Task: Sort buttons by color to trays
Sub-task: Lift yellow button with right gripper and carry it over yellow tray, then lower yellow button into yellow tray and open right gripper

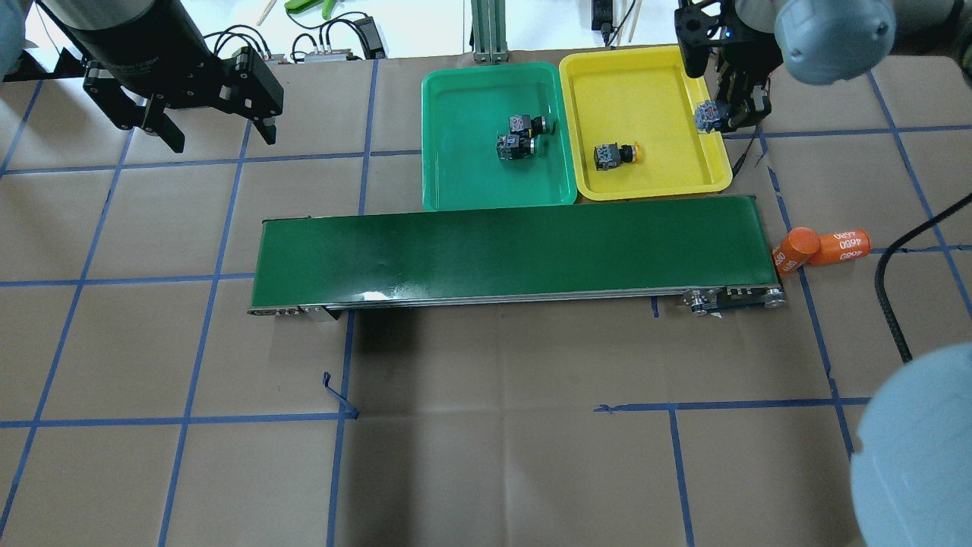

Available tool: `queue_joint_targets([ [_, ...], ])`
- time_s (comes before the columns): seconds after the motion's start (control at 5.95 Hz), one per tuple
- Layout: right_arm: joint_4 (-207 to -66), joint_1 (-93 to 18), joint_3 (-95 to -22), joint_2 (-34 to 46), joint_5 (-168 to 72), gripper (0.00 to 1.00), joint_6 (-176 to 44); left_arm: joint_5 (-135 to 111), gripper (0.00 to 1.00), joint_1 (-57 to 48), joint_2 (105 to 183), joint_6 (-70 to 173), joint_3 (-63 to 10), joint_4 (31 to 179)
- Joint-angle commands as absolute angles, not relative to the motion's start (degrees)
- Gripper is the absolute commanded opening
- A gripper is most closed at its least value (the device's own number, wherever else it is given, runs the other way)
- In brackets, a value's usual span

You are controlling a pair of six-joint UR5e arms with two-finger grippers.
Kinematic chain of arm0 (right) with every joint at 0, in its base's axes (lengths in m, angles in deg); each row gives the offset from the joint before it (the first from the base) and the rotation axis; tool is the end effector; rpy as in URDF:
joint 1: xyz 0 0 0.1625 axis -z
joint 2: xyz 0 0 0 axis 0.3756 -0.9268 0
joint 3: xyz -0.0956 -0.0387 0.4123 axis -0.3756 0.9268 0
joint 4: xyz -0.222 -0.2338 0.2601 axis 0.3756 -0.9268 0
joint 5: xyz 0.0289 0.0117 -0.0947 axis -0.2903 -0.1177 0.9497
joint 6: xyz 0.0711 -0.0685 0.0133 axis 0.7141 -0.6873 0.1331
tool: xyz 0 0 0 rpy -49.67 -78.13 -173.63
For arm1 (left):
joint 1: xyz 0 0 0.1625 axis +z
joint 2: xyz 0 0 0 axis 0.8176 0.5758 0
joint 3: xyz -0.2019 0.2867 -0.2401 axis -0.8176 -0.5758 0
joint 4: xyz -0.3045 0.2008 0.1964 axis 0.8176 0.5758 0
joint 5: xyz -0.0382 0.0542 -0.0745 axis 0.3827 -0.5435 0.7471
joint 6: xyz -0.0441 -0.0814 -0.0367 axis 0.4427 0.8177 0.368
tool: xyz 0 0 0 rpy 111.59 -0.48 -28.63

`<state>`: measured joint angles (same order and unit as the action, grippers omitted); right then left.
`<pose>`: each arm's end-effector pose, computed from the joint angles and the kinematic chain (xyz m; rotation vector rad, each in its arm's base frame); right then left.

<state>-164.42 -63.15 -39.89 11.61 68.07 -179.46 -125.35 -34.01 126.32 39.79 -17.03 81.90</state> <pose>0.0707 -0.6860 0.3868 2.1899 -2.1126 0.0117 -0.1202 -0.5114 0.5383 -0.1067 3.1090 -0.0843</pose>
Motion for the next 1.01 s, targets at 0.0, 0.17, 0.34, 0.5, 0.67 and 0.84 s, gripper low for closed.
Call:
queue_joint_targets([
  [0.0, -163.0, -63.5, -24.4, 24.6, 63.6, 0.10, -179.2, -125.4, 0.98, -34.0, 126.3, 39.8, -17.0, 81.9],
  [0.17, -163.4, -63.5, -20.1, 29.2, 62.4, 0.10, -179.1, -125.4, 0.98, -34.0, 126.3, 39.8, -16.9, 81.8],
  [0.34, -164.5, -63.9, -19.8, 32.5, 61.4, 0.11, -178.7, -125.3, 0.98, -34.0, 126.3, 39.8, -16.9, 81.8],
  [0.5, -168.1, -64.1, -20.2, 35.8, 58.8, 0.32, -178.5, -125.4, 0.98, -33.9, 126.3, 39.8, -17.0, 81.8],
  [0.67, -168.4, -64.1, -20.3, 37.1, 54.7, 0.99, -178.5, -125.3, 0.98, -33.9, 126.3, 39.8, -17.0, 81.7],
  [0.84, -168.3, -64.1, -20.2, 36.4, 55.4, 1.00, -178.0, -125.3, 0.98, -34.0, 126.3, 39.8, -17.0, 81.7],
])
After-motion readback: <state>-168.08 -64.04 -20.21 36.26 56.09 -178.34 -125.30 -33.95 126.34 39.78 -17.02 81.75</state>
